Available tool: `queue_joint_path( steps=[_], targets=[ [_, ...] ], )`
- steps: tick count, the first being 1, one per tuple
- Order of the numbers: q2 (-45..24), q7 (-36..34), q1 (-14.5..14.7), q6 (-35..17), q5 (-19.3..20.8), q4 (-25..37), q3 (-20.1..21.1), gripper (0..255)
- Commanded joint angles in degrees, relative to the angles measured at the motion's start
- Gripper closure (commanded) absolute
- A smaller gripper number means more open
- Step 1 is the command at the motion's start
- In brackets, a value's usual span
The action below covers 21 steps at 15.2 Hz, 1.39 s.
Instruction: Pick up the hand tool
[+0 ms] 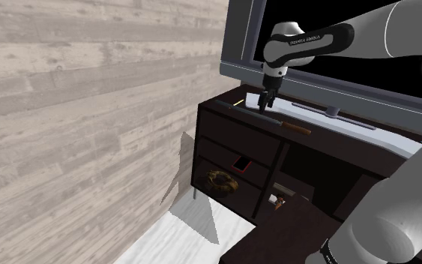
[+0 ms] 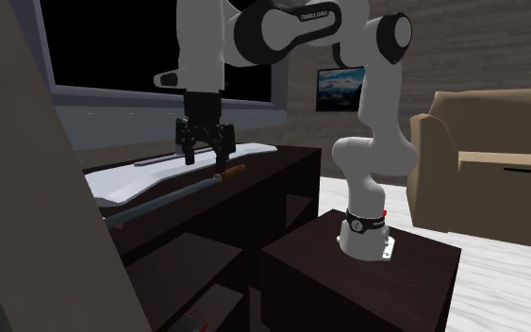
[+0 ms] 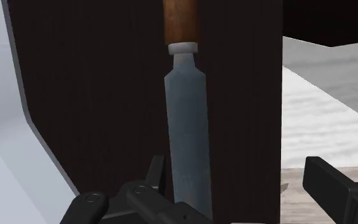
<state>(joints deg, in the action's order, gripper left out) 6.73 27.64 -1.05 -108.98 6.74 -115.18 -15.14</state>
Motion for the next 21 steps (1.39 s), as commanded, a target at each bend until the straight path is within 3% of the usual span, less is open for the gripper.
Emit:
queue_joint_path(
  steps=[1, 3, 12, 13, 21],
  targets=[
    [-4.0, 3.7, -0.1, -1.5, -1.5, 3.5, -0.8, 0],
    [-7.5, 6.7, -0.4, -2.0, -2.9, 7.2, -1.2, 0],
    [-8.7, 6.6, -0.5, -7.7, -3.2, 2.7, -1.2, 0],
    [-8.8, 6.6, -0.5, -7.7, -3.2, 2.7, -1.2, 255],
    [-8.8, 6.6, -0.5, -7.7, -3.2, 2.7, -1.2, 255]
  ],
)
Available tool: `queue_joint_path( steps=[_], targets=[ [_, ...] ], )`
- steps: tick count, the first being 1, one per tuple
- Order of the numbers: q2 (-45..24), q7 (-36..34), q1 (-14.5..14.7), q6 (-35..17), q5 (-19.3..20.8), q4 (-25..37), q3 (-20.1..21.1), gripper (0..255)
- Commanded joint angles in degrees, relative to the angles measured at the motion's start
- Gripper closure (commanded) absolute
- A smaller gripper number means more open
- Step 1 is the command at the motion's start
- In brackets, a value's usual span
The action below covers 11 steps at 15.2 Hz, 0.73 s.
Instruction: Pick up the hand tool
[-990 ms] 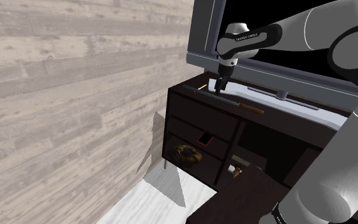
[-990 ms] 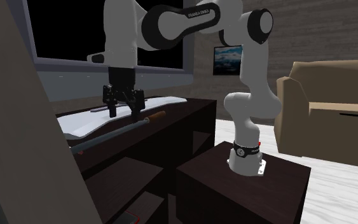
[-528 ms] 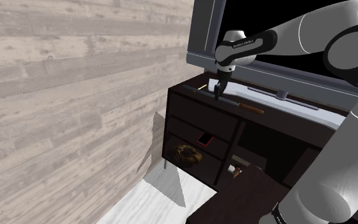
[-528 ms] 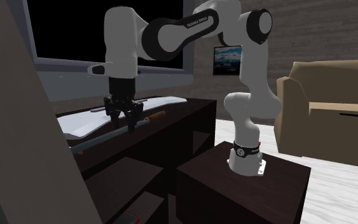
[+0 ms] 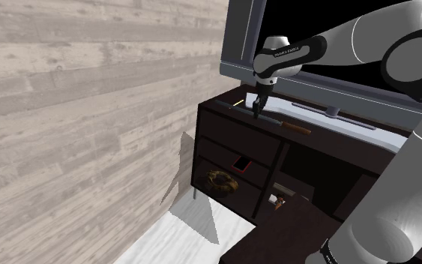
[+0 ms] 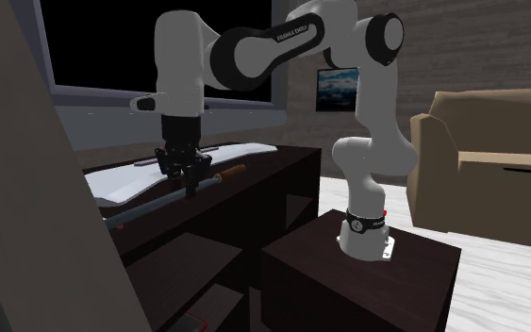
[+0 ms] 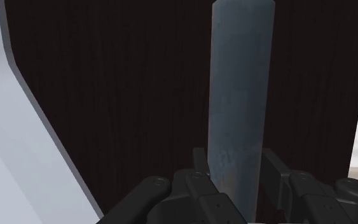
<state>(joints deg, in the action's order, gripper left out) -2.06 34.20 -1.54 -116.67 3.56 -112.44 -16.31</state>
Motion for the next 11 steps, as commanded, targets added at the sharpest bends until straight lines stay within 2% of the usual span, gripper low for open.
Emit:
queue_joint_path(
  steps=[1, 11],
  targets=[
    [0.1, 0.0, 0.0, 0.0, 0.0, 0.0, 0.0, 255],
    [1.5, 0.2, 0.1, 7.5, 0.3, 6.0, 0.1, 255]
  ],
)
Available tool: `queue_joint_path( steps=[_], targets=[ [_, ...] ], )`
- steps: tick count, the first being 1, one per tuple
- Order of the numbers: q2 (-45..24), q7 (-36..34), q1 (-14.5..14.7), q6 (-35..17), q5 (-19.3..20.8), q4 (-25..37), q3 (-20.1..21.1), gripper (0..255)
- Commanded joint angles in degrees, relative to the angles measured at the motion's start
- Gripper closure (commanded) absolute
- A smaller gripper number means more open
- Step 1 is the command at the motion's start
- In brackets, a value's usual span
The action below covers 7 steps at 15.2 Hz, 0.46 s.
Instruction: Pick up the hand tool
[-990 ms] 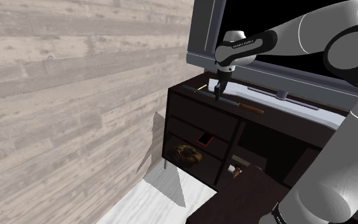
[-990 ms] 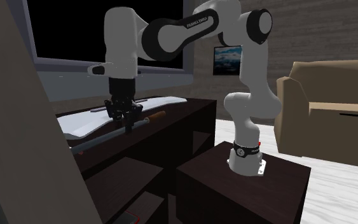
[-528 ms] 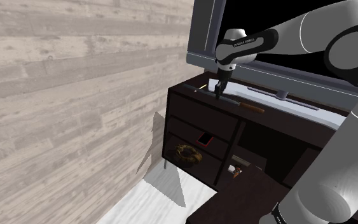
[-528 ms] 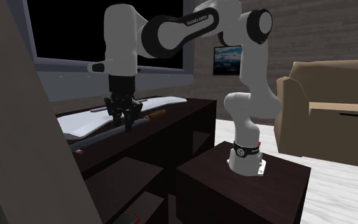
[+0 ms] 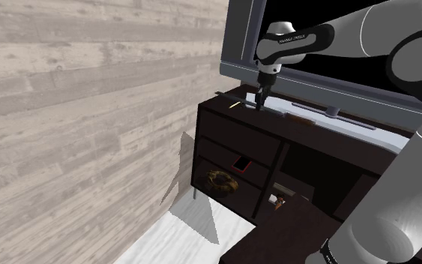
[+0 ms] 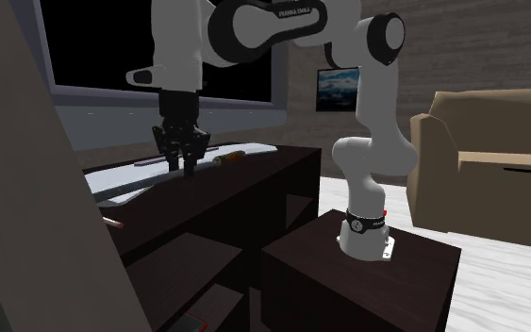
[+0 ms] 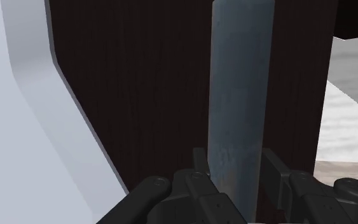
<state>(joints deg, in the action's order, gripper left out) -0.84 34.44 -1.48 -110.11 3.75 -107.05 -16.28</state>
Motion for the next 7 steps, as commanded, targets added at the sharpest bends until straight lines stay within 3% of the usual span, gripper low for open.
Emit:
queue_joint_path(
  steps=[1, 7],
  targets=[
    [0.4, 0.0, 0.0, 1.7, 0.1, 1.3, 0.0, 255],
    [0.5, 0.1, 0.1, 4.9, 0.1, 4.3, 0.1, 255]
  ],
)
